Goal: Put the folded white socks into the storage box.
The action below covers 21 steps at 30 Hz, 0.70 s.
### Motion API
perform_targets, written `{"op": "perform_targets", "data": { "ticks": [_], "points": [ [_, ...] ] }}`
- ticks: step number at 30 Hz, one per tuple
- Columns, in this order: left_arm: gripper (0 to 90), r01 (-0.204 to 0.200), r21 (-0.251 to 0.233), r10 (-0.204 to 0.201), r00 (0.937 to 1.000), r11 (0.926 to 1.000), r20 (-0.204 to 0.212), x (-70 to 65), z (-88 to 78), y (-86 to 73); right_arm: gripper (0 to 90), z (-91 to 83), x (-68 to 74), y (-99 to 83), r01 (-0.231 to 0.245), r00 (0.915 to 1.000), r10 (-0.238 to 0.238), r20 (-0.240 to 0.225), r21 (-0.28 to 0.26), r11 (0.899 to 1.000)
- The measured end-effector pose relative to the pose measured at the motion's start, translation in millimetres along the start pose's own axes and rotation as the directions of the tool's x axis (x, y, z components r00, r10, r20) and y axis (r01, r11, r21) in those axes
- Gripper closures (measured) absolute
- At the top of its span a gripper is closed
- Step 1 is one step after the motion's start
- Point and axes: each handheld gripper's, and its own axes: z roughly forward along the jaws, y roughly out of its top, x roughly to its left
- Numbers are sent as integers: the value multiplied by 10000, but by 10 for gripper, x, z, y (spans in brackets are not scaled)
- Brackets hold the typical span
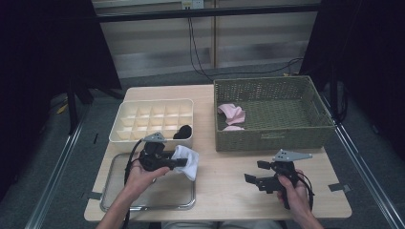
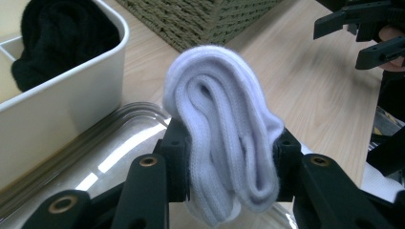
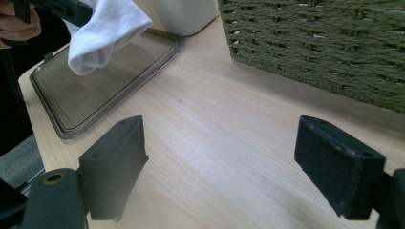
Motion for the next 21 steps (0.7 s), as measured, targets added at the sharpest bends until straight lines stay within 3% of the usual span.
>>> {"op": "perform_targets", "data": {
  "ticks": [9,16,21],
  "points": [
    [605,-72,-135,70,9998,9999,-172,82,-161,63,176,21,-21,0,35,10000,-35,61,125,9999],
    [605,233,-327,-246,9989,9992,-396,178,-299,115,174,10,-32,1,-10,10000,9,58,138,9999],
    [606,310,-252,-329,9961,9992,-816,238,-356,144,176,13,-38,5,-54,10000,53,41,175,9998]
  ]
}}
